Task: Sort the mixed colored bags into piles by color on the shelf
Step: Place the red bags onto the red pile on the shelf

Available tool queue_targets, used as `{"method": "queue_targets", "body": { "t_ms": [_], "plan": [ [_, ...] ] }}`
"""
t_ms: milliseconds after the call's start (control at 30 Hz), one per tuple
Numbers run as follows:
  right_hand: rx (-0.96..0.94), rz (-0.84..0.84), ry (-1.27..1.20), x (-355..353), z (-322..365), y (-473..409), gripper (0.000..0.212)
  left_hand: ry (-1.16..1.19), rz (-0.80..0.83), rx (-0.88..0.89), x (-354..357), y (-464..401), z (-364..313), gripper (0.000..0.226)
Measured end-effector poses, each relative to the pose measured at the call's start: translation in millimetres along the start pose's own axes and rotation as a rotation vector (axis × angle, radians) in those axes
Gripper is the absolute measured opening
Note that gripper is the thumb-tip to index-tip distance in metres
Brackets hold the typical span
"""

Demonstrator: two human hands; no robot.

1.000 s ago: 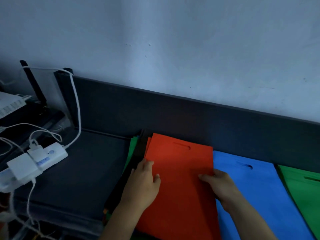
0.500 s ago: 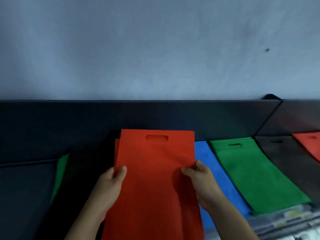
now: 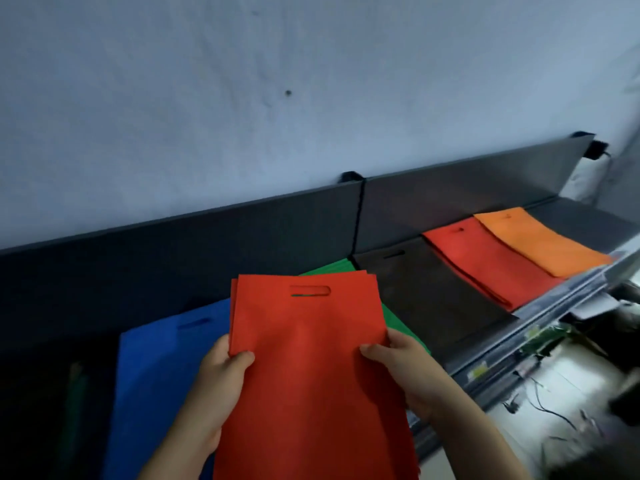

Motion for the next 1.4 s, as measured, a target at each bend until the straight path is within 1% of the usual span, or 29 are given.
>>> {"method": "queue_targets", "body": {
  "t_ms": [100,200,333,500,633,733,833,967,1100,1233,1333,1400],
  "plan": [
    [-0.028,-0.117,0.028,-85,6,2,0.018,-0.001,0.073,0.062,88,-3,-20,0.019],
    [-0.036,-0.236,-0.018,-173,12,12,0.016,-0.017,0.138,0.144,178,-2,-37,0.018],
    [-0.024,-0.315,-0.066,-258,17,32,0.018,-0.005,0.182,0.159,270,1,-51,0.017],
    [-0.035,-0.405,-0.064,-333,10,43,0.017,-0.01,0.226,0.146,351,0,-63,0.016],
    [-0.027,-0.484,-0.021,-376,0,41,0.014,-0.033,0.231,0.143,397,-11,-69,0.014],
    [-0.007,-0.511,0.025,-404,-7,29,0.014,-0.03,0.213,0.138,425,-25,-74,0.014],
    [0.011,-0.539,0.063,-435,-7,2,0.013,-0.019,0.209,0.134,456,-48,-79,0.017],
    [-0.005,-0.562,0.153,-472,13,-45,0.01,-0.023,0.185,0.122,494,-90,-85,0.017],
    [-0.008,-0.529,0.27,-494,48,-112,0.011,-0.068,0.169,0.09,522,-137,-93,0.019],
    [-0.016,-0.491,0.478,-510,82,-189,0.013,-0.187,0.151,0.024,540,-178,-95,0.017],
    [-0.031,-0.414,0.559,-518,90,-248,0.015,-0.316,0.117,0.013,552,-211,-88,0.036],
    [-0.033,-0.379,0.604,-524,90,-276,0.013,-0.372,0.099,-0.012,559,-225,-82,0.042]
  ]
}}
Point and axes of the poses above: each hand's wrist, its own y-axis away from the middle knuckle, its own x-axis out of the palm, z = x × y, the point moved 5 cm from there along -y, towards the middle knuckle, and after that the axes turned 3 degrees about x, right-handed, at the moved point
